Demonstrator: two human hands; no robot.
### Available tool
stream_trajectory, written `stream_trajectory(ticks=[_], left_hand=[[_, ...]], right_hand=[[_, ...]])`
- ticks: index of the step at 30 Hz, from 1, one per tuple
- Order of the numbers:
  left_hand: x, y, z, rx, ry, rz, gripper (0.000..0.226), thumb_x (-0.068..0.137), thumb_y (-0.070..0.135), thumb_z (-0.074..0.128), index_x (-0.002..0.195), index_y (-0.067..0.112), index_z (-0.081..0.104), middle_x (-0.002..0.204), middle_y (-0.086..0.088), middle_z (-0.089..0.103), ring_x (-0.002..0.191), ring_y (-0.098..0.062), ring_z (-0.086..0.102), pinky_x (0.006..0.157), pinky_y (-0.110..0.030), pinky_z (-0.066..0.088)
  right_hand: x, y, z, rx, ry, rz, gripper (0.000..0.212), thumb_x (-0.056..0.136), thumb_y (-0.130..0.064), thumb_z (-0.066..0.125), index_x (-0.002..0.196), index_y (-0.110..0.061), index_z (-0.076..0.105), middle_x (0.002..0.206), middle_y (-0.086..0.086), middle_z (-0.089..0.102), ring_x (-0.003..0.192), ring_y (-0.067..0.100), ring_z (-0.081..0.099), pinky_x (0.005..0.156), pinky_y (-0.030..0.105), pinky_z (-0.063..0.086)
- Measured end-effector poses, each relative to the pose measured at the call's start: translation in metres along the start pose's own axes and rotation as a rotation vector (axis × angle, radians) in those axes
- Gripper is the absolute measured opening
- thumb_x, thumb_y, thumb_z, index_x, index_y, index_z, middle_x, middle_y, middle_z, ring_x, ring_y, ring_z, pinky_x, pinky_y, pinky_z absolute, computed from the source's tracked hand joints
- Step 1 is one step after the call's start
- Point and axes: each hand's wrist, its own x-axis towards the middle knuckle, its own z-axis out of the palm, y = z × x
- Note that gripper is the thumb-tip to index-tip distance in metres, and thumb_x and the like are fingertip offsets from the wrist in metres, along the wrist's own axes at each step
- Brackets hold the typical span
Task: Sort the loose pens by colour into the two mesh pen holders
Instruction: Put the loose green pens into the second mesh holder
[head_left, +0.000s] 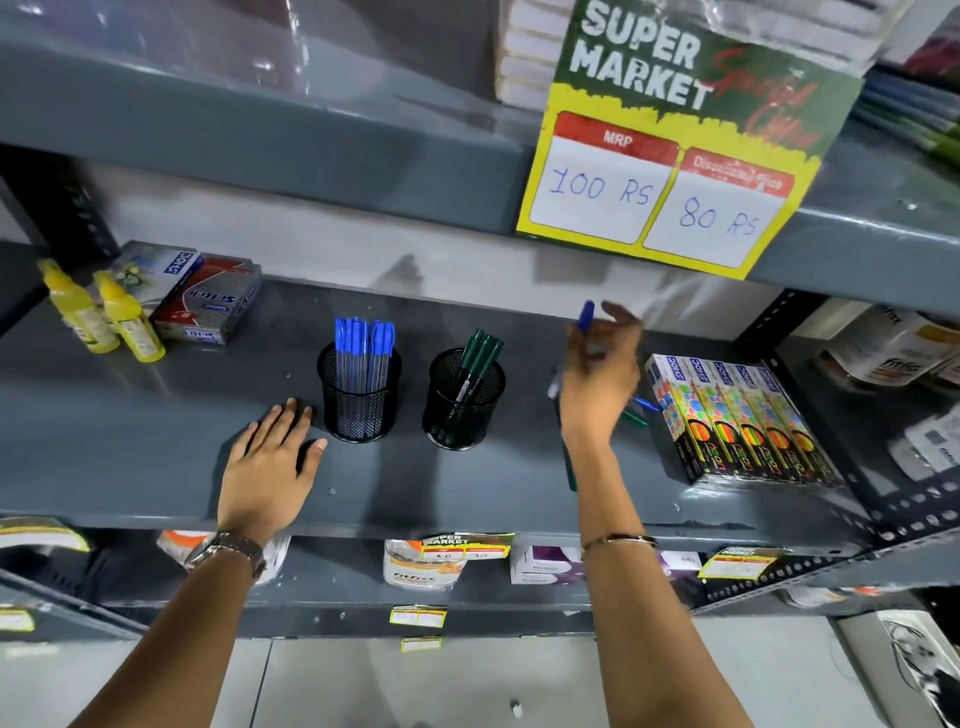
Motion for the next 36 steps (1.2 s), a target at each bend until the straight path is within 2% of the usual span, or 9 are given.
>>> stream_trajectory(ticks=[2, 5, 8, 10, 16, 21, 25, 31, 36], left_hand=[[0.0, 0.001, -0.001, 0.003, -0.004, 0.001, 0.06, 0.09, 0.043, 0.027, 0.13, 0.006, 0.052, 0.137, -0.016, 0.049, 0.128, -0.03, 0.043, 0.106, -0.04, 0.023], [0.0, -0.001, -0.002, -0.009, -0.003, 0.002, 0.058, 0.09, 0.042, 0.029, 0.128, 0.005, 0.053, 0.136, -0.018, 0.05, 0.125, -0.032, 0.046, 0.104, -0.041, 0.027], [0.0, -0.001, -0.003, -0.031, -0.007, -0.006, 0.06, 0.089, 0.043, 0.029, 0.13, 0.006, 0.052, 0.138, -0.017, 0.047, 0.127, -0.032, 0.044, 0.104, -0.042, 0.029], [0.001, -0.001, -0.004, -0.037, -0.008, -0.009, 0.06, 0.089, 0.044, 0.029, 0.13, 0.007, 0.052, 0.139, -0.016, 0.047, 0.128, -0.031, 0.044, 0.104, -0.041, 0.028], [0.001, -0.002, -0.005, -0.016, -0.029, -0.009, 0.057, 0.09, 0.043, 0.032, 0.128, 0.007, 0.054, 0.137, -0.016, 0.049, 0.125, -0.03, 0.046, 0.104, -0.037, 0.023], [0.0, 0.001, -0.006, 0.003, -0.014, 0.002, 0.056, 0.09, 0.041, 0.032, 0.127, 0.006, 0.055, 0.134, -0.016, 0.052, 0.124, -0.03, 0.048, 0.104, -0.037, 0.024], [-0.001, 0.0, -0.003, 0.001, 0.0, 0.004, 0.057, 0.09, 0.043, 0.031, 0.128, 0.007, 0.055, 0.136, -0.014, 0.051, 0.126, -0.028, 0.046, 0.105, -0.036, 0.022], [0.002, -0.002, 0.001, 0.01, 0.014, 0.006, 0.061, 0.09, 0.046, 0.028, 0.13, 0.007, 0.052, 0.138, -0.014, 0.048, 0.128, -0.029, 0.043, 0.106, -0.039, 0.023], [0.003, -0.004, 0.006, 0.034, 0.007, 0.003, 0.065, 0.09, 0.049, 0.025, 0.133, 0.007, 0.049, 0.141, -0.012, 0.046, 0.131, -0.027, 0.04, 0.108, -0.037, 0.021]], right_hand=[[-0.002, -0.038, 0.022, 0.191, -0.009, -0.008, 0.028, 0.086, -0.008, 0.063, 0.097, -0.027, 0.046, 0.078, -0.017, 0.057, 0.054, -0.008, 0.055, 0.053, 0.014, 0.044], [-0.013, -0.07, 0.057, 0.27, -0.079, -0.045, 0.036, 0.086, -0.011, 0.065, 0.083, -0.04, 0.044, 0.076, -0.011, 0.06, 0.057, -0.003, 0.054, 0.057, 0.024, 0.049], [-0.032, -0.075, 0.086, 0.217, -0.234, -0.083, 0.026, 0.086, -0.008, 0.064, 0.088, -0.029, 0.048, 0.082, 0.0, 0.063, 0.062, 0.003, 0.061, 0.064, 0.034, 0.057], [-0.044, -0.07, 0.102, 0.145, -0.356, -0.091, 0.021, 0.086, -0.008, 0.062, 0.101, -0.015, 0.05, 0.088, 0.008, 0.068, 0.073, 0.023, 0.066, 0.069, 0.046, 0.056], [-0.067, -0.036, 0.128, -0.223, -0.667, -0.15, 0.025, 0.091, -0.017, 0.057, 0.113, -0.014, 0.047, 0.111, 0.015, 0.062, 0.093, 0.037, 0.063, 0.075, 0.048, 0.053], [-0.069, -0.018, 0.12, -0.409, -0.528, -0.318, 0.028, 0.089, -0.029, 0.058, 0.111, -0.013, 0.06, 0.114, 0.016, 0.056, 0.103, 0.036, 0.053, 0.087, 0.046, 0.046], [-0.041, 0.006, 0.09, -0.45, -0.255, -0.344, 0.029, 0.089, -0.032, 0.055, 0.109, -0.012, 0.061, 0.111, 0.017, 0.062, 0.097, 0.037, 0.057, 0.079, 0.043, 0.047], [0.025, 0.1, 0.005, -0.718, -0.199, 0.053, 0.049, 0.093, -0.043, 0.043, 0.121, -0.003, 0.05, 0.124, 0.026, 0.054, 0.114, 0.043, 0.047, 0.092, 0.049, 0.038], [0.056, 0.15, -0.041, -0.889, -0.39, 0.221, 0.065, 0.096, -0.046, 0.035, 0.142, -0.001, 0.022, 0.152, 0.021, 0.026, 0.138, 0.038, 0.027, 0.11, 0.048, 0.027]])
